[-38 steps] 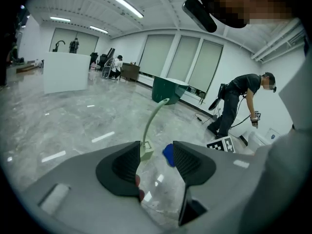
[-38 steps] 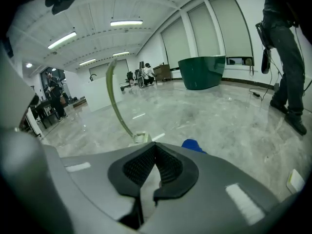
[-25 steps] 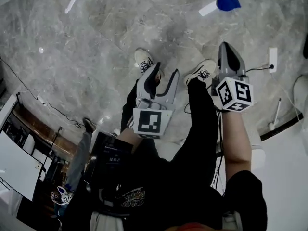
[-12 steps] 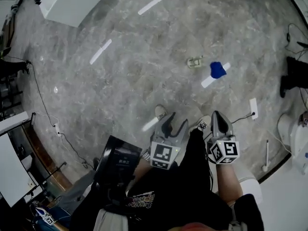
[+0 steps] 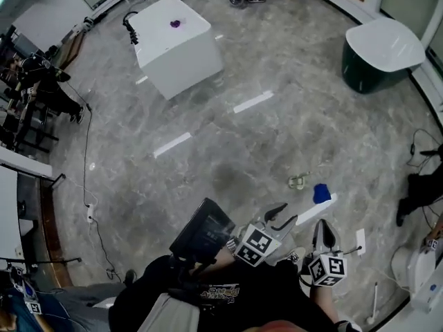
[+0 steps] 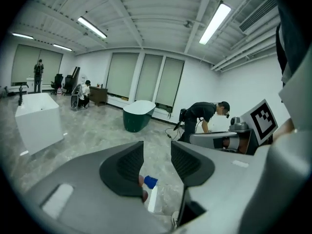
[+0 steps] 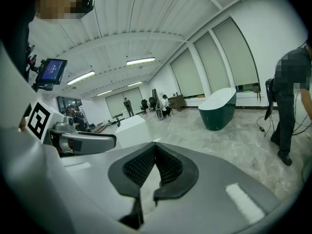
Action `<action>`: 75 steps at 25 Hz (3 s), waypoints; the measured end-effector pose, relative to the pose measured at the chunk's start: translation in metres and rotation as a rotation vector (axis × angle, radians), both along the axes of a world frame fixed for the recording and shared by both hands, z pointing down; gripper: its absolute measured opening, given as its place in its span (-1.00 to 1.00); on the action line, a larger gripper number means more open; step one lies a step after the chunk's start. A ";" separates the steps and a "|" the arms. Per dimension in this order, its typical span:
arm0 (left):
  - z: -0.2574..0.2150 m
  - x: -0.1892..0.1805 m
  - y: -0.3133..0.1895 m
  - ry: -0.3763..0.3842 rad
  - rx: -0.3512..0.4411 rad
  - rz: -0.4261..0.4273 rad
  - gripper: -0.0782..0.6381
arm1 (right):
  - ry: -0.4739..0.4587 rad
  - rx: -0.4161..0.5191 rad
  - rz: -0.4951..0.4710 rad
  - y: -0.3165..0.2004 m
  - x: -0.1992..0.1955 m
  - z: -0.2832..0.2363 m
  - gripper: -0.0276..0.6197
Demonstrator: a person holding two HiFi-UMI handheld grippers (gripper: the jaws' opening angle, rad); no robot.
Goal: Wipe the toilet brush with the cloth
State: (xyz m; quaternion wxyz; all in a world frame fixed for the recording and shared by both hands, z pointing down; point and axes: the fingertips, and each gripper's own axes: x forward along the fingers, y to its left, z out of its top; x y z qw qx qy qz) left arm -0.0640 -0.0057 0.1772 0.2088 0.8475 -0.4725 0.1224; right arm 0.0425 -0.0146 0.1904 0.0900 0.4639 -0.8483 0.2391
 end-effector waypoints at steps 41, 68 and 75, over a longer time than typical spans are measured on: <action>-0.130 -0.020 -0.018 -0.038 0.255 -0.549 -0.29 | -0.109 0.071 -0.226 -0.091 0.033 -0.108 -0.91; -0.123 -0.043 0.009 0.002 0.285 -0.402 -0.28 | -0.105 0.122 0.063 -0.042 0.009 -0.106 -0.91; -0.138 -0.049 -0.026 0.017 0.269 -0.386 -0.28 | -0.022 0.133 0.098 -0.068 0.002 -0.121 -0.91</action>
